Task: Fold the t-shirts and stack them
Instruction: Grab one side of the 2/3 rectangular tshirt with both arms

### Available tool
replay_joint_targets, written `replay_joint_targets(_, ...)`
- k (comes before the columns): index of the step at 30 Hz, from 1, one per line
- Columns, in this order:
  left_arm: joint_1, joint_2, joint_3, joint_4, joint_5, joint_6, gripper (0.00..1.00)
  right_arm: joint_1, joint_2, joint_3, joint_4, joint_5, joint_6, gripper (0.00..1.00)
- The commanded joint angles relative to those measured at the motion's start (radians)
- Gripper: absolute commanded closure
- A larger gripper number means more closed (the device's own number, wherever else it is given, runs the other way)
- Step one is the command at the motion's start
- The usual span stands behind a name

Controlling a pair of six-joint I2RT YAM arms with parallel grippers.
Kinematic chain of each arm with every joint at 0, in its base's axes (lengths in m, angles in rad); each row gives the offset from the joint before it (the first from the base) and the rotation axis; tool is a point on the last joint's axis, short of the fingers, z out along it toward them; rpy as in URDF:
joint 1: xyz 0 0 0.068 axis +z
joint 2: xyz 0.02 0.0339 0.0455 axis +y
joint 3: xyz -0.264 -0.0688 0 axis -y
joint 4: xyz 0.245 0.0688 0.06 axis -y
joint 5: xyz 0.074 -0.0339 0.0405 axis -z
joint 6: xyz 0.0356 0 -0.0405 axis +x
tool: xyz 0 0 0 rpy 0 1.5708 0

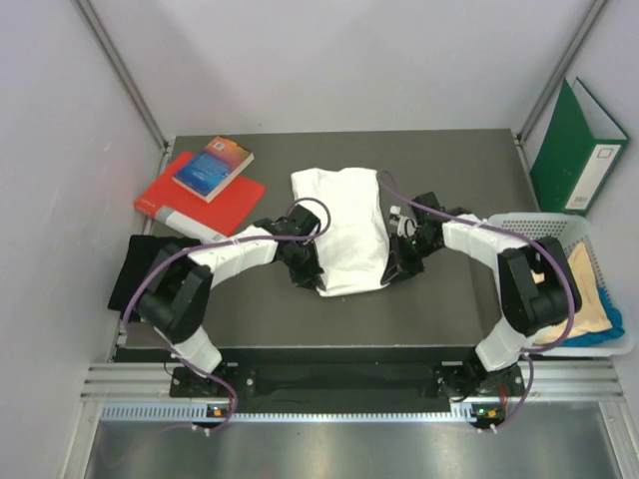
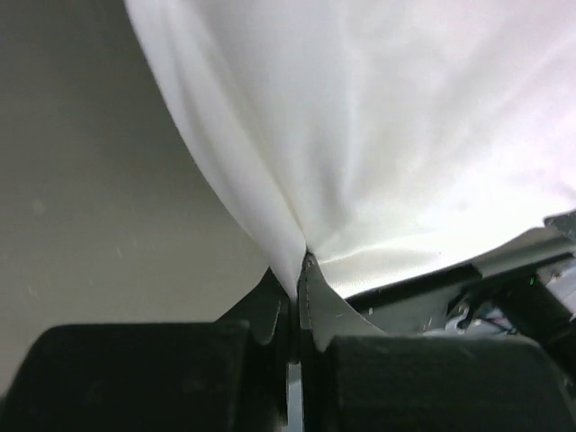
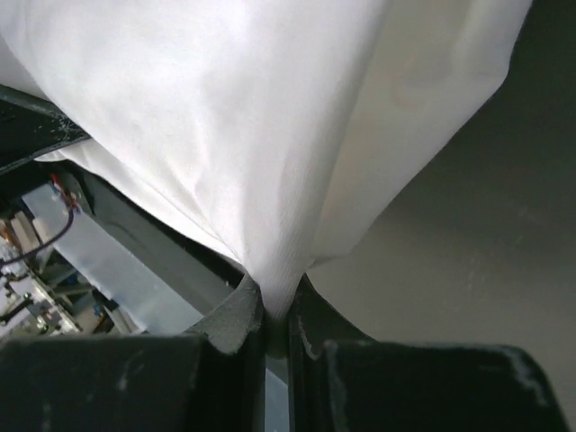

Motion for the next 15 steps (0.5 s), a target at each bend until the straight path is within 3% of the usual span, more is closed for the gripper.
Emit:
replay_joint_targets(1, -0.057, -0.176, -0.008, -0.242, -0.002, -0.011, 1.0, 0.015, -0.126, 0.009, -0.205, -0.014, -0.084, 1.0)
replay_joint_targets(8, -0.051, -0.259, 0.18, -0.368, -0.1, 0.017, 1.0, 0.012, -0.226, 0.18, -0.364, -0.029, -0.109, 1.0)
replay_joint_targets(15, 0.036, -0.172, 0.297, -0.303, -0.088, 0.053, 1.0, -0.034, -0.129, 0.394, -0.291, -0.039, -0.103, 0.97)
